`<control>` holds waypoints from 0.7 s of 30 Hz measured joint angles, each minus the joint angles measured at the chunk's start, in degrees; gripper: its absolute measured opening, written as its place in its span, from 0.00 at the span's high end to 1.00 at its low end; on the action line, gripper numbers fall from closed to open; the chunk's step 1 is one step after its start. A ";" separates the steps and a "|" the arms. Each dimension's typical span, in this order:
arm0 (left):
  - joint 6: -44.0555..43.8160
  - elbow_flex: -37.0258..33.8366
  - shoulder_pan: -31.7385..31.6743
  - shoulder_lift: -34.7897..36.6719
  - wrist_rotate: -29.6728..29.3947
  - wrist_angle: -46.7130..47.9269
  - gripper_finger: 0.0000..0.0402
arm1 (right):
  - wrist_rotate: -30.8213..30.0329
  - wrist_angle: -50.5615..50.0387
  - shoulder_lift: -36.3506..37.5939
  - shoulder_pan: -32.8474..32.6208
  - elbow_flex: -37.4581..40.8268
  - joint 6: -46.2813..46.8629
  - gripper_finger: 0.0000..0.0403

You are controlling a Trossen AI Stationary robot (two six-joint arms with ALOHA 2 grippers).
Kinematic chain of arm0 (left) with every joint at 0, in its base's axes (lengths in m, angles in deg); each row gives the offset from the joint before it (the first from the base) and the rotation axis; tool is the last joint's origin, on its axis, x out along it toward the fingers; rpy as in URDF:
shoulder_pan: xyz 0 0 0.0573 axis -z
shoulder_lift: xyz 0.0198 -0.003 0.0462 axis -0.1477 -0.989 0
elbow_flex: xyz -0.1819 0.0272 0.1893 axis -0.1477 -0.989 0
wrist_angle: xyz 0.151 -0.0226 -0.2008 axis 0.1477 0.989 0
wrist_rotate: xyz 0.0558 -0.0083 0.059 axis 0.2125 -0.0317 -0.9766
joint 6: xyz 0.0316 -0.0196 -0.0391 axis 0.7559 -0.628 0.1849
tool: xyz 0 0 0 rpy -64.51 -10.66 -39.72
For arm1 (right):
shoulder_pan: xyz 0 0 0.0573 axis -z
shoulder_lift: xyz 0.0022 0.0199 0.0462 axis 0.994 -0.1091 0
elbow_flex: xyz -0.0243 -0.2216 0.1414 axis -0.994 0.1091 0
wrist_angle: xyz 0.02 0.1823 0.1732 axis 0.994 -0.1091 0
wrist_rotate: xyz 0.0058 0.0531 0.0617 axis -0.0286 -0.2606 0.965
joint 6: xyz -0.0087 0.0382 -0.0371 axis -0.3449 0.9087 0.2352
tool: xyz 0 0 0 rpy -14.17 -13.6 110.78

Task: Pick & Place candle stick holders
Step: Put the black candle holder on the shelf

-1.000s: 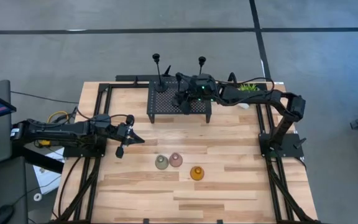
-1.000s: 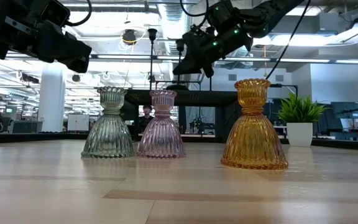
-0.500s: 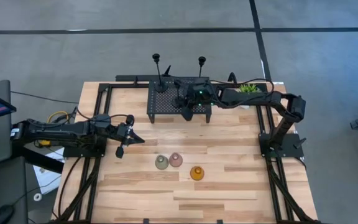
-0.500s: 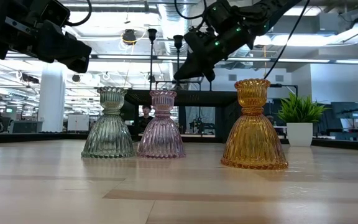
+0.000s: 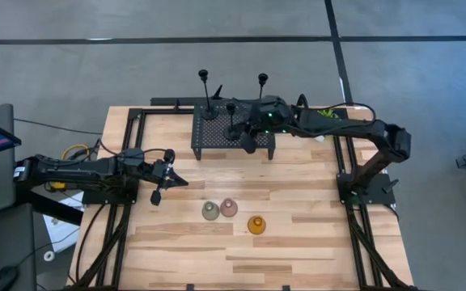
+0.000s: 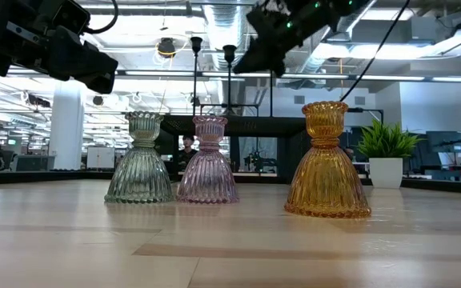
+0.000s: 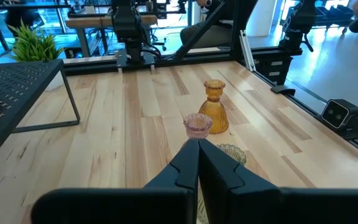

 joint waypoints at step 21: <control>0.00 0.00 0.01 -0.01 -0.01 0.00 0.98 | -3.91 4.86 -1.00 0.44 0.00 1.55 0.63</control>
